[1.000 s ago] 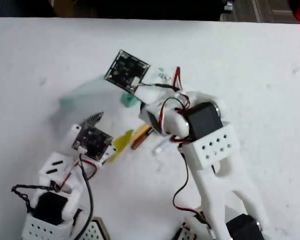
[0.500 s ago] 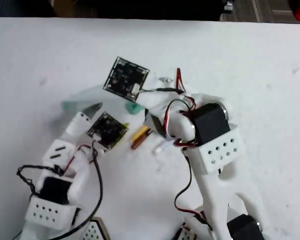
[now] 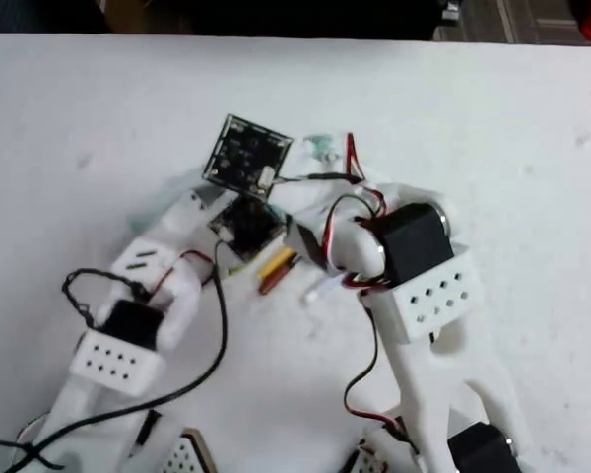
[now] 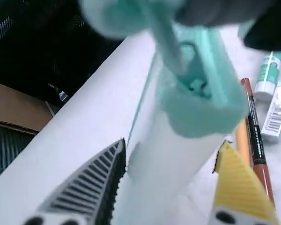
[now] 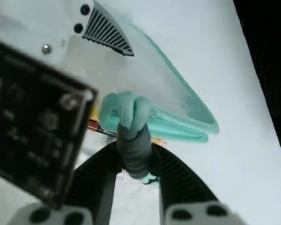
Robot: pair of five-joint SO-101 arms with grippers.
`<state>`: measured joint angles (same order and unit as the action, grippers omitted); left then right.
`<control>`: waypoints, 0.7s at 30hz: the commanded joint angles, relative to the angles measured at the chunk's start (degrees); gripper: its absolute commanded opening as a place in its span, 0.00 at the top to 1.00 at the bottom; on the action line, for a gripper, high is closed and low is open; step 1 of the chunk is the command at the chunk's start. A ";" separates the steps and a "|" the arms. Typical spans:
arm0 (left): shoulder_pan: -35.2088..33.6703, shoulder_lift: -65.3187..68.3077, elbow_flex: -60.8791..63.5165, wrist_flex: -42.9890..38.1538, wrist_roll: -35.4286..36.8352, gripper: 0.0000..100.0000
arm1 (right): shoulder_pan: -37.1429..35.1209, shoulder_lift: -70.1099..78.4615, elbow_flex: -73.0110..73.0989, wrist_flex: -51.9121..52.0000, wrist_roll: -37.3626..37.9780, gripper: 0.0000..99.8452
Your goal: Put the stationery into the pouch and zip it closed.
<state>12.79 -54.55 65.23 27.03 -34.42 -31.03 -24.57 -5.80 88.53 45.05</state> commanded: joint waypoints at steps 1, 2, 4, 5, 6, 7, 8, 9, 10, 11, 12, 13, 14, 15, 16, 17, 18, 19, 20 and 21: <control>-0.04 1.98 -3.52 -4.66 7.30 0.75 | -0.22 -2.24 -2.73 -2.68 0.18 0.98; -0.04 1.98 -3.69 -5.54 10.37 0.81 | -0.22 -2.24 -2.73 -3.30 0.09 0.98; -0.04 1.98 -3.69 -8.53 15.65 0.92 | -0.22 -2.24 -2.73 -5.14 -2.20 0.98; -0.13 1.98 -3.69 -10.02 16.18 0.96 | -0.31 -2.24 -2.73 -6.29 -3.52 0.98; -0.13 1.98 -3.69 -10.90 16.62 0.98 | -0.48 -2.24 -2.73 -7.25 -4.40 0.98; -0.13 1.98 -3.69 -11.43 17.93 0.98 | -0.57 -2.24 -2.73 -8.13 -5.10 0.98; -0.40 1.98 -3.69 -11.43 20.66 0.98 | -0.66 -2.24 -2.73 -8.92 -5.36 0.98; -0.48 1.98 -3.69 -11.43 24.09 0.98 | -0.75 -2.24 -2.73 -9.54 -5.36 0.98; -0.57 1.98 -3.69 -11.43 27.08 0.98 | -1.36 -2.24 -2.73 -10.15 -5.36 0.98; -0.92 1.98 -3.69 -11.34 29.45 0.98 | -1.89 -2.33 -2.73 -10.68 -5.36 0.98; -1.10 1.98 -3.69 -11.25 30.95 0.97 | -2.42 -2.33 -2.73 -11.21 -5.36 0.98; -1.10 1.98 -3.69 -10.81 32.09 0.98 | -3.03 -2.33 -2.73 -11.91 -5.36 0.98; -1.10 1.89 -3.78 -9.58 32.88 0.98 | -3.47 -2.33 -2.73 -12.79 -5.36 0.98; -1.10 1.45 -3.78 -8.44 33.67 0.98 | -3.56 -2.24 -2.73 -13.58 -5.45 0.98; -1.10 0.75 -3.87 -7.21 34.29 0.98 | -3.47 -2.24 -2.73 -14.64 -5.89 0.98; -1.10 -0.48 -3.78 -5.71 34.99 0.98 | -3.30 -2.15 -2.73 -15.96 -7.38 0.98; -1.10 -1.89 -3.87 -3.96 35.87 0.98 | -3.12 -2.15 -2.73 -17.54 -9.05 0.98; -1.10 -3.82 -3.96 -1.85 36.66 0.98 | -2.59 -2.07 -2.55 -18.95 -10.20 0.98; -0.75 -6.11 -3.96 0.35 37.27 0.98 | -2.15 -2.07 -2.46 -20.53 -11.25 0.98; -0.57 -8.66 -3.96 2.64 37.54 0.98 | -1.63 -2.07 -2.37 -22.20 -12.04 0.98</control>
<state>11.82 -55.78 64.09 22.02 0.13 -34.02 -24.57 -5.80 71.12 35.82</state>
